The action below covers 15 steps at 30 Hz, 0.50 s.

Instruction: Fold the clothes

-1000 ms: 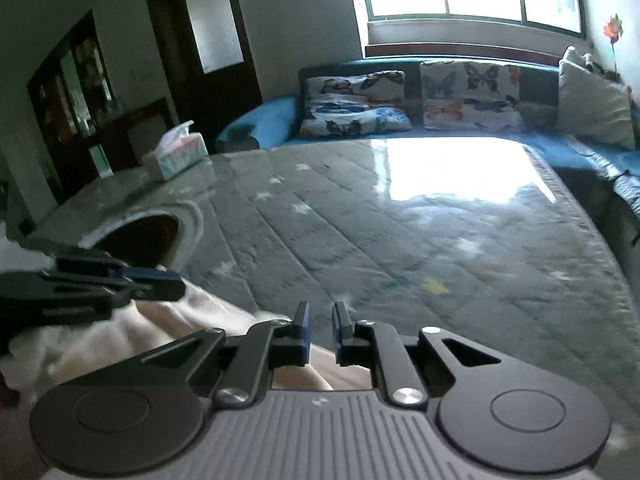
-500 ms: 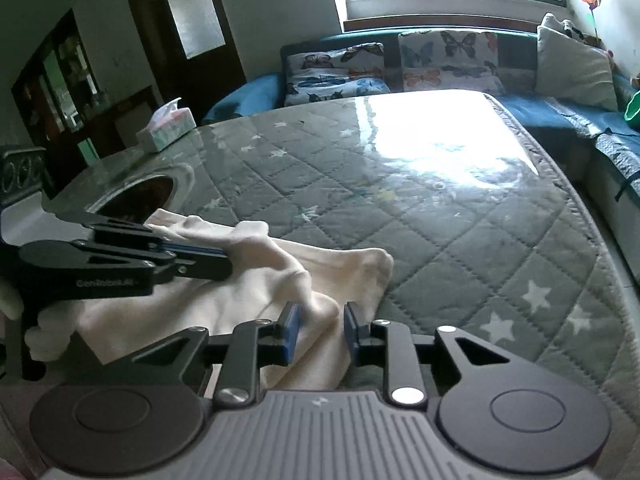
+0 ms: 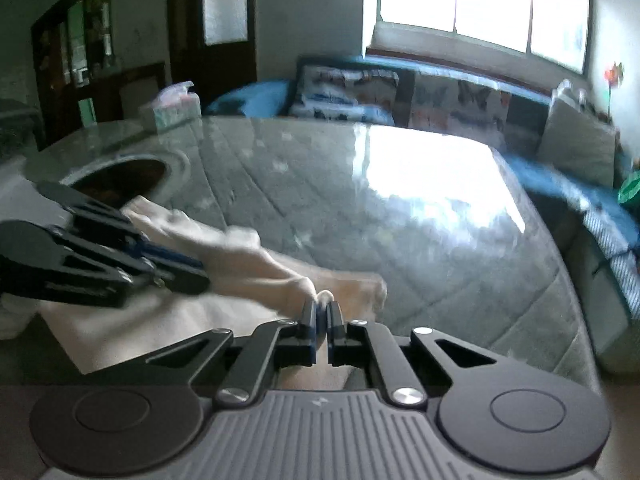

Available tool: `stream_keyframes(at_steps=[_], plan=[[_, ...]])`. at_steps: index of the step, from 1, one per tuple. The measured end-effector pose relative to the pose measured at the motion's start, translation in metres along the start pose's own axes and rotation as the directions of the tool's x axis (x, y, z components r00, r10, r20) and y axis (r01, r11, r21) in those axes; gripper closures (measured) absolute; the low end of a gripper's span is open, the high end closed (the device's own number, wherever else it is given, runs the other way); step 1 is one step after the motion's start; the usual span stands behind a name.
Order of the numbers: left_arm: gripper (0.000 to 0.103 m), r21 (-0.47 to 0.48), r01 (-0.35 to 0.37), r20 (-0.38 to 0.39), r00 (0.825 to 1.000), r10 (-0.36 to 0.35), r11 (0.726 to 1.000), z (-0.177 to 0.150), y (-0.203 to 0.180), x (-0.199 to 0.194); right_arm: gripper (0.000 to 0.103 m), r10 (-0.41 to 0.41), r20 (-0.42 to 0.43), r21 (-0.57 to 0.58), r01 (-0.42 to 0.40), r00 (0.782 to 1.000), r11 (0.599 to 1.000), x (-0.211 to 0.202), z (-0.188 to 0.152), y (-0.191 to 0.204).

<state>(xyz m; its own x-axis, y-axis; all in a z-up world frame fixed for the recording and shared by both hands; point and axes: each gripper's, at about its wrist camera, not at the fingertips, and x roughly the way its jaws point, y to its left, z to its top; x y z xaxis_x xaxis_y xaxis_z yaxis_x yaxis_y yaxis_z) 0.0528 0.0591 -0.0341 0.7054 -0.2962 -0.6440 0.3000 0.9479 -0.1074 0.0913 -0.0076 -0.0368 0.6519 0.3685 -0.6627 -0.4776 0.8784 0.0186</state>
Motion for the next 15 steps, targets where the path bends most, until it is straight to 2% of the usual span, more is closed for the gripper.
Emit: stream_keyframes(at_steps=[2, 7, 11, 13, 15], plan=[[0.087, 0.032, -0.002, 0.01, 1.0, 0.002, 0.999, 0.001, -0.006, -0.006, 0.099, 0.03, -0.014, 0.047, -0.03, 0.999, 0.998, 0.003, -0.001, -0.009], [0.087, 0.143, 0.125, 0.04, 0.99, -0.132, 0.982, 0.003, -0.037, -0.015, 0.098, 0.111, -0.046, 0.109, -0.106, 0.993, 0.988, 0.005, 0.006, -0.027], [0.088, 0.209, 0.242, 0.009, 0.968, -0.249, 0.947, -0.001, -0.061, -0.009, 0.099, 0.119, -0.063, 0.092, -0.113, 0.991, 0.989, 0.006, 0.011, -0.027], [0.088, 0.23, 0.281, -0.022, 0.959, -0.284, 0.932, -0.008, -0.073, -0.005, 0.099, 0.114, -0.065, 0.083, -0.109, 0.991, 0.991, 0.006, 0.013, -0.026], [0.088, 0.246, 0.286, -0.032, 0.957, -0.287, 0.926, -0.014, -0.08, -0.001, 0.098, 0.108, -0.075, 0.088, -0.101, 0.991, 0.991, 0.009, 0.012, -0.025]])
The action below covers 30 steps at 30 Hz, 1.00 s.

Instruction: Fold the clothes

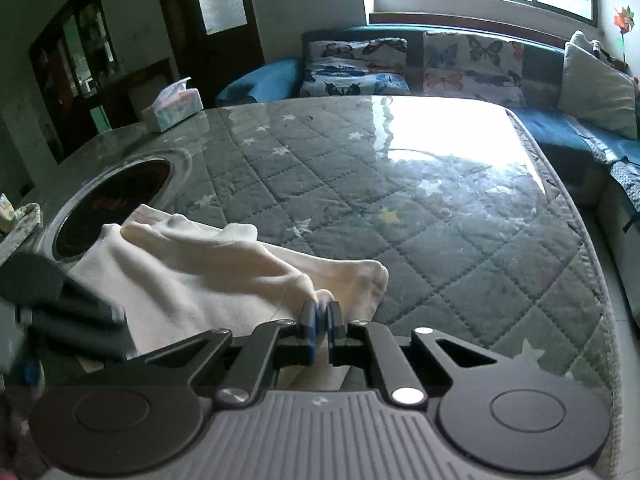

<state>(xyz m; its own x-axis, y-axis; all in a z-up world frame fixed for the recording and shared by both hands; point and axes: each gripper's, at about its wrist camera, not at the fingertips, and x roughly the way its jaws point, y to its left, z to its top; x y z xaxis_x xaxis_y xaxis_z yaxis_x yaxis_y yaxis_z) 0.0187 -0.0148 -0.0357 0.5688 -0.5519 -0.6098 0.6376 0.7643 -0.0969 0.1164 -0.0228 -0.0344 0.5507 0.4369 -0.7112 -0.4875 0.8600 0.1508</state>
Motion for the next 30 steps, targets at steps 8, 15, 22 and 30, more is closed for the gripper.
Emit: stream_keyframes(at_steps=[8, 15, 22, 30], plan=[[0.086, -0.101, -0.029, 0.039, 0.999, 0.033, 0.995, -0.005, 0.012, -0.032, 0.092, -0.009, 0.028, 0.018, 0.009, 1.0, 1.0, -0.008, -0.002, -0.001], [0.079, -0.295, -0.229, -0.032, 0.973, 0.23, 0.928, -0.023, 0.051, -0.068, 0.086, 0.017, 0.12, -0.005, -0.017, 0.993, 1.0, -0.031, 0.003, 0.02], [0.076, -0.419, -0.366, -0.102, 0.928, 0.358, 0.831, -0.025, 0.093, -0.081, 0.083, 0.058, 0.107, -0.024, -0.056, 0.993, 0.998, -0.004, 0.011, 0.044], [0.076, -0.451, -0.422, -0.158, 0.905, 0.395, 0.786, -0.025, 0.12, -0.071, 0.082, 0.014, 0.079, -0.023, -0.012, 0.997, 1.0, 0.035, 0.018, 0.054]])
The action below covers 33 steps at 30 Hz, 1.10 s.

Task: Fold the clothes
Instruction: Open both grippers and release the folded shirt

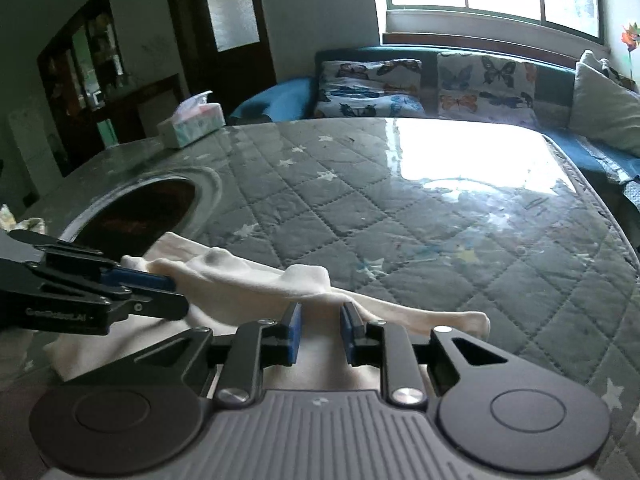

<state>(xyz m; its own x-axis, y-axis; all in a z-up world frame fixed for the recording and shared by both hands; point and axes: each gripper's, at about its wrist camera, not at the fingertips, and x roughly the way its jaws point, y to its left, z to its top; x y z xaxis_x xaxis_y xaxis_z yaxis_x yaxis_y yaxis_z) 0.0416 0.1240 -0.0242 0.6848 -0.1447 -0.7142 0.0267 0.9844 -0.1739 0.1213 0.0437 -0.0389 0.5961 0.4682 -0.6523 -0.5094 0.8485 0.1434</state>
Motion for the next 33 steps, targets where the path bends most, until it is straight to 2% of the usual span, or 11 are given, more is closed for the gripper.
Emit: stream_keyframes(at_steps=[7, 10, 19, 25, 33], plan=[[0.071, -0.007, -0.019, -0.008, 1.0, 0.019, 1.0, 0.004, -0.004, 0.002, 0.08, -0.015, 0.002, -0.003, 0.015, 1.0, 1.0, 0.006, 0.002, 0.001], [0.064, -0.004, -0.028, -0.008, 1.0, 0.028, 1.0, 0.005, -0.008, 0.0, 0.076, -0.019, 0.005, -0.009, 0.019, 1.0, 1.0, 0.005, 0.003, 0.002], [0.053, 0.014, -0.06, -0.004, 0.998, 0.06, 0.998, 0.005, -0.017, -0.007, 0.063, -0.021, 0.037, -0.018, 0.022, 0.999, 1.0, -0.003, 0.006, 0.007], [0.049, 0.028, -0.089, -0.004, 0.996, 0.089, 0.996, 0.004, -0.019, -0.009, 0.059, -0.014, 0.047, -0.014, 0.015, 0.999, 1.0, -0.007, 0.005, 0.009], [0.046, 0.036, -0.111, -0.006, 0.994, 0.111, 0.993, 0.002, -0.021, -0.01, 0.049, 0.006, 0.049, -0.021, -0.005, 0.999, 1.0, -0.012, 0.002, 0.016]])
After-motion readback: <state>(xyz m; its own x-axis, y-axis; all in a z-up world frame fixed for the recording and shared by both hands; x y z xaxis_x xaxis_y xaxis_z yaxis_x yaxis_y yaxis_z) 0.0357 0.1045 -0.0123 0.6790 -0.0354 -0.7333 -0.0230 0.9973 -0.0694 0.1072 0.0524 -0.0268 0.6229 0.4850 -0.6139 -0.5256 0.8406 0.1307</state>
